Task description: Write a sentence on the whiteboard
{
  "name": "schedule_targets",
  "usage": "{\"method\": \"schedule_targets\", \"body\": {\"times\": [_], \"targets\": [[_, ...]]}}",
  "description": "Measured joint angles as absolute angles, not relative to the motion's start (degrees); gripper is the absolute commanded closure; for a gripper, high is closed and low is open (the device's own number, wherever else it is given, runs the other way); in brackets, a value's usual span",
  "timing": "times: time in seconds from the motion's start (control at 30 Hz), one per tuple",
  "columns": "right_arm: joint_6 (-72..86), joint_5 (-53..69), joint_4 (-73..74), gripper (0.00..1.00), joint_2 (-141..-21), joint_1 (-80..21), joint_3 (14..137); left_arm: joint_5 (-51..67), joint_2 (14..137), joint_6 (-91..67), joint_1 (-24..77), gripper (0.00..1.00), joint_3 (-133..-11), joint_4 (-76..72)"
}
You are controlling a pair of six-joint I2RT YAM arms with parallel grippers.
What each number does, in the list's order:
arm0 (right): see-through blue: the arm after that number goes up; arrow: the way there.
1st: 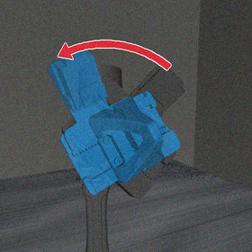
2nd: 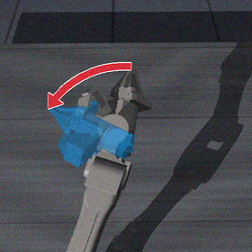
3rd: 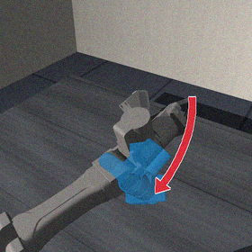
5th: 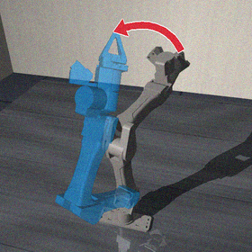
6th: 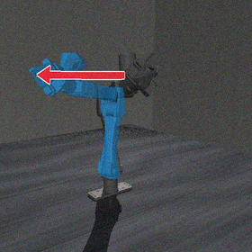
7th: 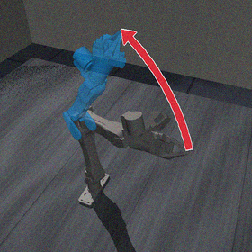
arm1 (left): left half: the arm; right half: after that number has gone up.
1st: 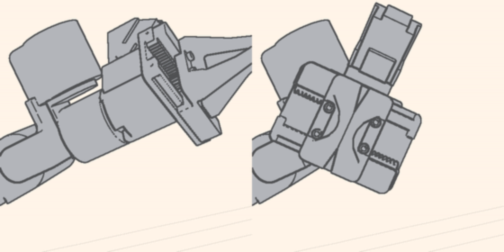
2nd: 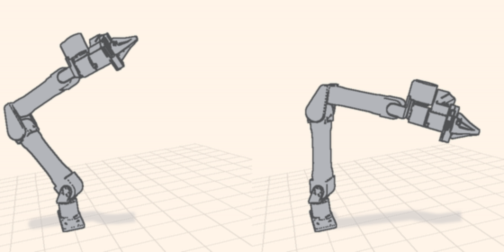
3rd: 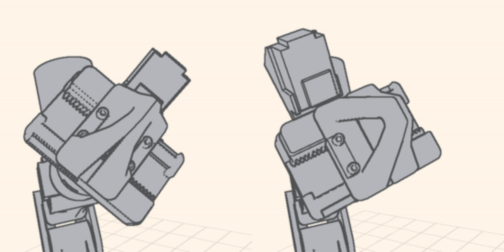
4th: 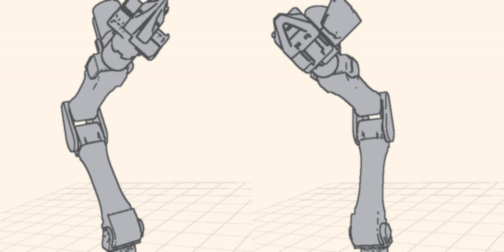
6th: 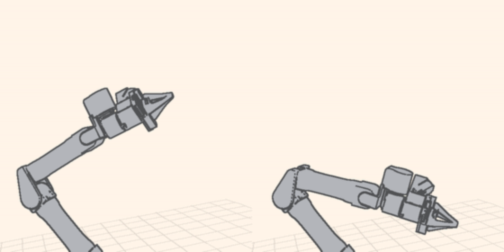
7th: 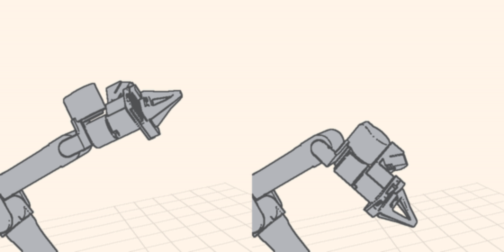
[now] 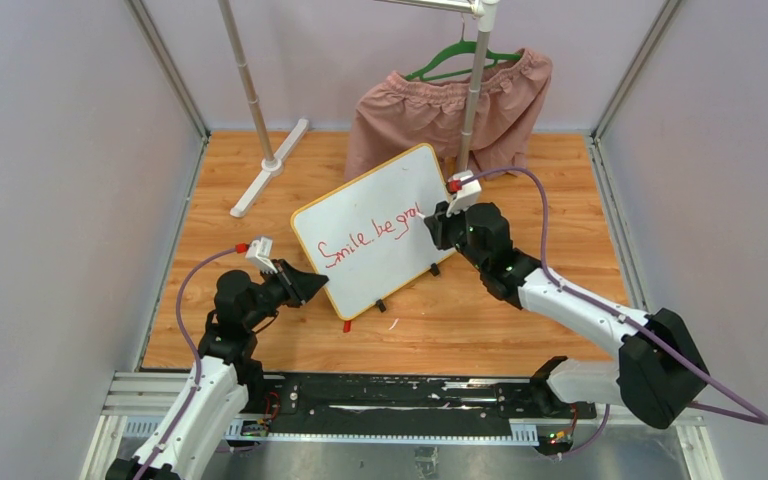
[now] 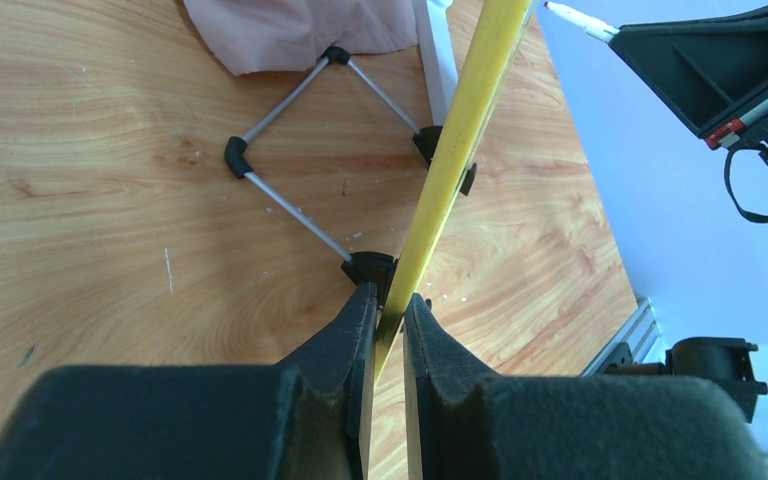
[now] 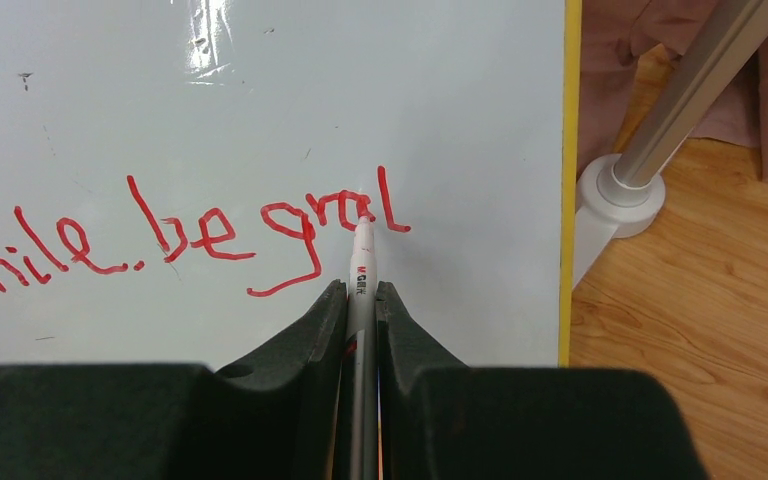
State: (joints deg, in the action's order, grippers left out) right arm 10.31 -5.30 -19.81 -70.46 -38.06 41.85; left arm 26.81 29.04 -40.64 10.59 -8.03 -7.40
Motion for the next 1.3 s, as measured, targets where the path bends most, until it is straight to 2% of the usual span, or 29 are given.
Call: {"method": "schedule_targets", "body": {"times": [1.3], "targets": [[10.3,-8.1,-21.5,1.00,-72.7,-36.9,42.8,26.8,29.0,-40.6,10.7,1.00,-8.0,-7.4]]}}
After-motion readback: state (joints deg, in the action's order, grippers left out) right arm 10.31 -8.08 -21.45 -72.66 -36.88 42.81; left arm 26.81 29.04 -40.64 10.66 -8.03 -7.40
